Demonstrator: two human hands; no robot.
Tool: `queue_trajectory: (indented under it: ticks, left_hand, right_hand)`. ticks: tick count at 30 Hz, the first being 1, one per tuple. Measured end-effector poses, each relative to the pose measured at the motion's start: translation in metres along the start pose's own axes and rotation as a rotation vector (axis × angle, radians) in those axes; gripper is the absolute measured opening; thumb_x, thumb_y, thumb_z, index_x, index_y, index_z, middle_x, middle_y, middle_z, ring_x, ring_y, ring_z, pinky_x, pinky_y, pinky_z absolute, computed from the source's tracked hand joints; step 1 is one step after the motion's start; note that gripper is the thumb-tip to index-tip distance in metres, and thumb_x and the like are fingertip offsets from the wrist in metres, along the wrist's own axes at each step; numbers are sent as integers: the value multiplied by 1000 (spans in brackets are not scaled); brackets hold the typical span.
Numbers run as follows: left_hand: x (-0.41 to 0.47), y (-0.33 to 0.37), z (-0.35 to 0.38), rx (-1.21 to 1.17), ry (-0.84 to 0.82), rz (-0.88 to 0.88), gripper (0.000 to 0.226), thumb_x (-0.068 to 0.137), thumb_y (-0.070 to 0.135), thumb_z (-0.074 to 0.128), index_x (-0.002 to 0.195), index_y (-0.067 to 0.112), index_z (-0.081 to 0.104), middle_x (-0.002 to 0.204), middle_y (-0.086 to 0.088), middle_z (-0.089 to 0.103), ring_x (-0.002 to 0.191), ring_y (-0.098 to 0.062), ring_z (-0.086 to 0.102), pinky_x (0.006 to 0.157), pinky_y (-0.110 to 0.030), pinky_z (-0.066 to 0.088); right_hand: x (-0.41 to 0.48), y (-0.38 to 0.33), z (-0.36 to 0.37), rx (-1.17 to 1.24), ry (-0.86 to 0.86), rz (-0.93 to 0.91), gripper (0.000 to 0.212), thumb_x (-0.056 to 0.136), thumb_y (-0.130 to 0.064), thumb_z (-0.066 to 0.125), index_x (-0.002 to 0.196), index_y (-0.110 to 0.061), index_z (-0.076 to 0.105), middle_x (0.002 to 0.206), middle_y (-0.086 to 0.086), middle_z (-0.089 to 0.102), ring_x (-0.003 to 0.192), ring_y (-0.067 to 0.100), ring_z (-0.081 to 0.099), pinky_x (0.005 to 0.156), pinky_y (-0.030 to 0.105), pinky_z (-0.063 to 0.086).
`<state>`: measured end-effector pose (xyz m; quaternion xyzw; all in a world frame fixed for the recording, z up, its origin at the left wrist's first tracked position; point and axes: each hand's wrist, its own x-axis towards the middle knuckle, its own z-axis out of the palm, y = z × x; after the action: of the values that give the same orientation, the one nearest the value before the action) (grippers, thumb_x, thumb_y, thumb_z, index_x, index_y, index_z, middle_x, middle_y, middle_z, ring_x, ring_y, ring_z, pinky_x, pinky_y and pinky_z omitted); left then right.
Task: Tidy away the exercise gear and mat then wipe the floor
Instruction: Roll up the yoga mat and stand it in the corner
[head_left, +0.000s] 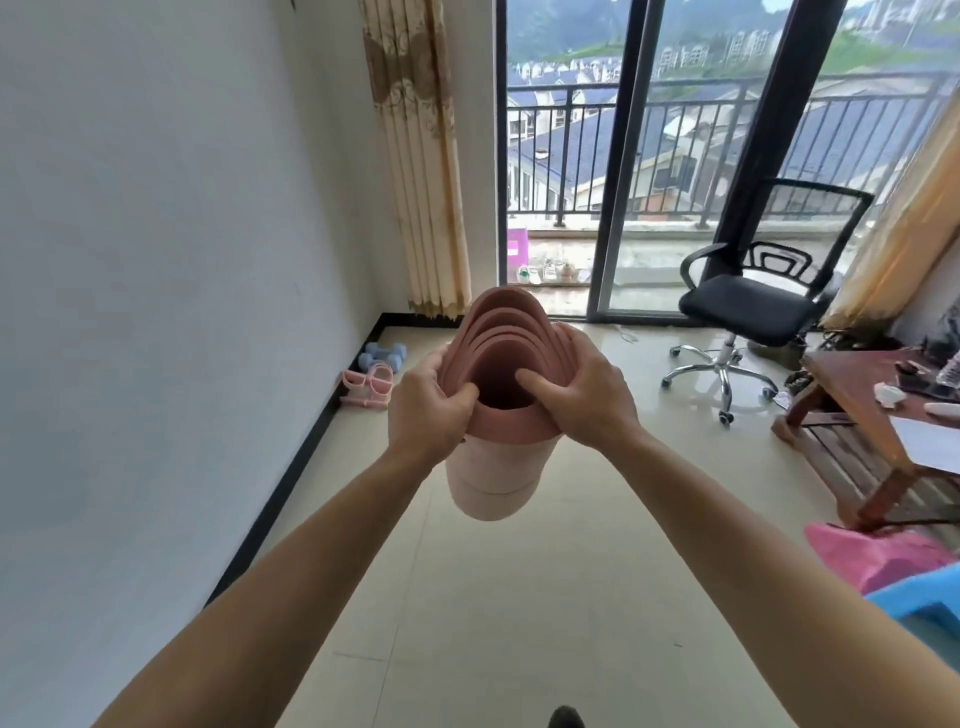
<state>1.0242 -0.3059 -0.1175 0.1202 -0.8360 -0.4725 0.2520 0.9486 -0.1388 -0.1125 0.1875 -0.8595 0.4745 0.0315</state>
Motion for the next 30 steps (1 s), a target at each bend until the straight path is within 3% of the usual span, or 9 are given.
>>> queue_trajectory:
  ticks: [4,8,11,15,20,25,30]
  left_hand:
    - [119,-12,41,-7,33,-57,43,83,19,66,126,23,61,94,10,68,85,-13,68,69,-42,62]
    - [227,-31,53,-66,95,-146,39,82,16,68,119,21,61,95,4,70,85,-18,70,68,-46,62]
    - [305,-51,57,-93,157,-178,35,83,13,69,109,33,58,94,8,68,86,-16,69,71,-45,62]
    - [416,-101,66,-61,215,-208,29,81,16,69,102,34,60,89,9,68,84,-19,69,65,-38,61]
    - [577,-169,73,21,224,-228,15,78,16,67,93,20,67,77,3,68,65,-12,64,41,-11,43]
    - [731,-201,82,114,142,-246,17,78,20,68,93,27,63,75,8,66,67,-12,63,46,-14,43]
    - [860,-241,107,107,115,-263,17,82,11,65,97,17,64,74,3,65,60,-8,57,39,-8,39]
  right_hand:
    - [134,27,3,-14,-62,-10,70,78,-30,67,144,-38,43,115,-14,65,103,13,61,86,30,48]
    - [255,27,23,-38,-145,-60,73,78,-34,65,145,-42,39,117,-12,67,103,16,62,87,35,52]
    - [341,29,51,-43,-207,-87,74,78,-35,63,146,-44,36,120,-10,67,104,17,63,89,39,54]
    - [462,45,107,-23,-256,-126,70,74,-37,61,141,-45,41,115,-15,67,102,15,63,89,42,56]
    - [617,62,181,0,-267,-112,66,75,-33,61,139,-42,46,112,-16,67,102,12,63,91,38,55]
    - [751,74,225,25,-254,-69,65,76,-34,60,139,-40,46,113,-15,68,100,10,64,89,38,56]
    - [887,98,269,43,-256,-41,69,73,-40,58,140,-43,43,114,-15,68,102,12,65,92,39,55]
